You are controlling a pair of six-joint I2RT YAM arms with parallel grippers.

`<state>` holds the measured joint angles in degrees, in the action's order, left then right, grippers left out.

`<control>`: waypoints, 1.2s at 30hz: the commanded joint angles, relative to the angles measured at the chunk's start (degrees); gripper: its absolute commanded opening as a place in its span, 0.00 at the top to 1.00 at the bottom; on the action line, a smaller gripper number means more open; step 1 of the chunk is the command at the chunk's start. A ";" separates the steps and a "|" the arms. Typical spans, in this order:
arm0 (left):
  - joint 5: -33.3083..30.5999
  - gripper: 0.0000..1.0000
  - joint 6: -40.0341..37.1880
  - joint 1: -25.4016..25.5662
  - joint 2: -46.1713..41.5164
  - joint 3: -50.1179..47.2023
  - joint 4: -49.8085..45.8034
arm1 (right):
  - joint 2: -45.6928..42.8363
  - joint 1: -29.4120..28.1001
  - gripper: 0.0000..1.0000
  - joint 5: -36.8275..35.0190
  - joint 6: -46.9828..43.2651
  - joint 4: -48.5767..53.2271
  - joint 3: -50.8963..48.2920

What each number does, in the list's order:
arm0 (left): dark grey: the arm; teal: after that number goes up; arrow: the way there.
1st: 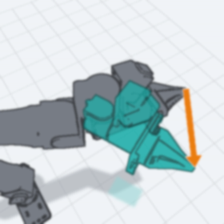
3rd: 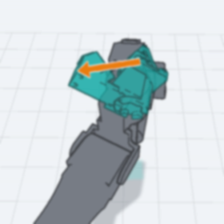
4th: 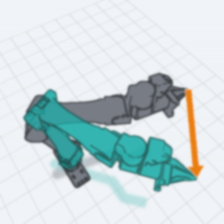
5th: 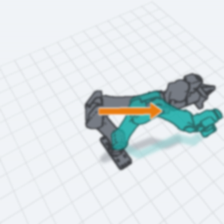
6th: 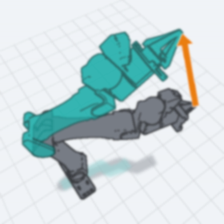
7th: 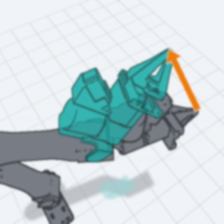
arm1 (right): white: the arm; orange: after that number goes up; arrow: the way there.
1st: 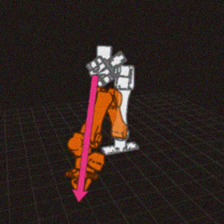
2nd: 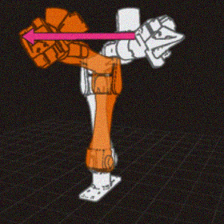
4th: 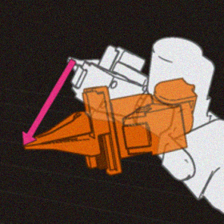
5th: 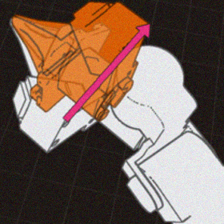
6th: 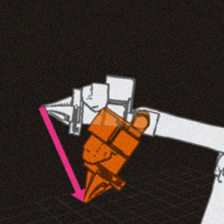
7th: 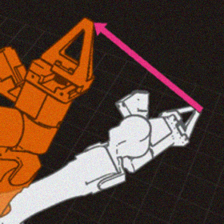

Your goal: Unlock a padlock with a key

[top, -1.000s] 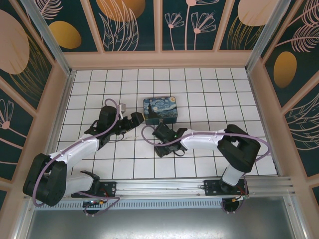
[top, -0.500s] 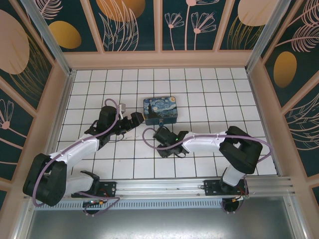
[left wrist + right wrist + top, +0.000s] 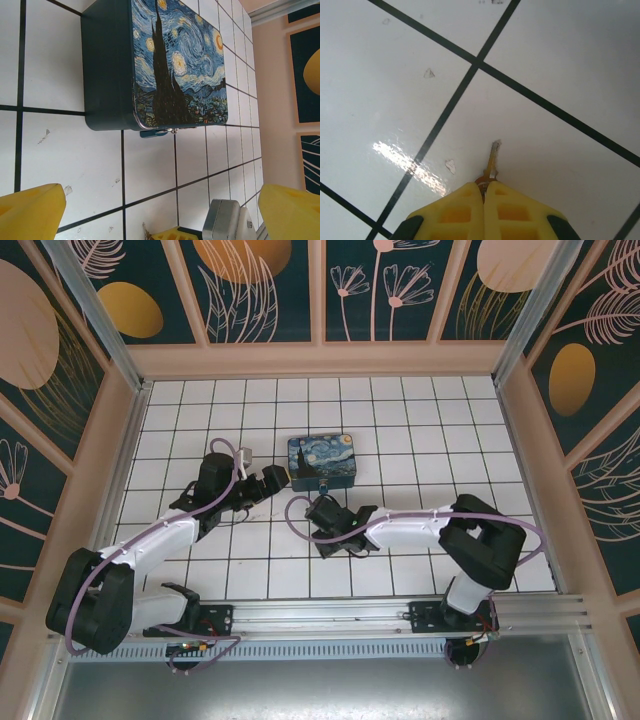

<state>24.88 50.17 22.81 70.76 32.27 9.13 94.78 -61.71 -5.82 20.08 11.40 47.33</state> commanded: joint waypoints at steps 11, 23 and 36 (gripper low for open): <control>0.77 0.01 -1.40 -0.24 -0.78 1.15 -0.54 | -10.14 0.87 1.00 4.68 7.61 -2.85 -7.08; 7.97 0.02 0.16 -0.22 -0.57 0.44 4.22 | -19.84 4.33 1.00 4.69 12.22 -6.70 -11.69; 14.50 0.06 15.32 1.04 1.35 -4.79 21.97 | -23.11 6.84 1.00 0.35 18.23 -8.00 -9.18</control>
<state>36.40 59.61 23.16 71.48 28.62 22.98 73.67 -55.33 -2.59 35.14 5.69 36.07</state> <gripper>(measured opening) 0.947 0.049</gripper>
